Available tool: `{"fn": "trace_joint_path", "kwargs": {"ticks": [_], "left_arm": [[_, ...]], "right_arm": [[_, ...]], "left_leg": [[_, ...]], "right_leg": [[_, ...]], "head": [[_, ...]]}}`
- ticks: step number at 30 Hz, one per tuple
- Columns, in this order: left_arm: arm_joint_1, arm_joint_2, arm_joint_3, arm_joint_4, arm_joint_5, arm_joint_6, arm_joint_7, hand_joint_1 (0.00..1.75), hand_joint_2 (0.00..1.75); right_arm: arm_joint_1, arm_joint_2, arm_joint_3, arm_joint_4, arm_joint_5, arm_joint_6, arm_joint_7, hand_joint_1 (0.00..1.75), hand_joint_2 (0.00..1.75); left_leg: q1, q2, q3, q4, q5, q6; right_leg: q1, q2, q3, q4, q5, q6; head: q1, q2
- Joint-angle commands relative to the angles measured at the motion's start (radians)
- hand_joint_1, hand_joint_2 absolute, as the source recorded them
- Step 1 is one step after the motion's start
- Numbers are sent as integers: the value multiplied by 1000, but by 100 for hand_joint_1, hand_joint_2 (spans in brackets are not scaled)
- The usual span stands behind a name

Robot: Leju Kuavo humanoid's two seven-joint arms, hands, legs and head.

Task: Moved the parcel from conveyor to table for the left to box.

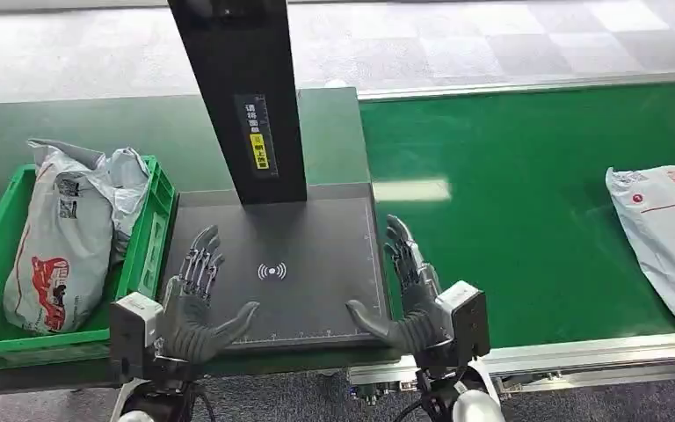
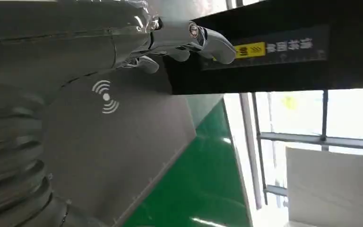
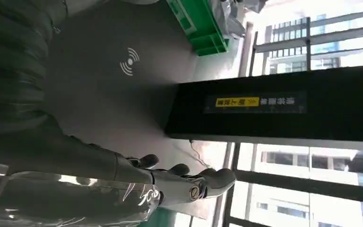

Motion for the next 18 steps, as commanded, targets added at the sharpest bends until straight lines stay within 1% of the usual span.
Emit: {"fn": "trace_joint_path", "kwargs": {"ticks": [1,7,18], "left_arm": [[48,-18,-2,96,-2,47,8,0,175],[70,-21,-10,86,-20,73,8,0,175],[38,-15,-32,119,-64,79,7,0,175]], "right_arm": [[-28,17,7,132,28,46,22,0,175],[-29,4,3,151,29,64,16,0,175],[21,13,3,122,6,44,5,0,175]], "left_leg": [[0,0,4,-5,2,0],[0,0,2,-2,1,0],[0,-2,2,-2,1,0]], "right_leg": [[1,1,4,-5,2,-1],[0,1,2,-3,1,-1],[0,-1,2,-2,0,-1]], "head": [[0,0],[0,0],[0,0]]}}
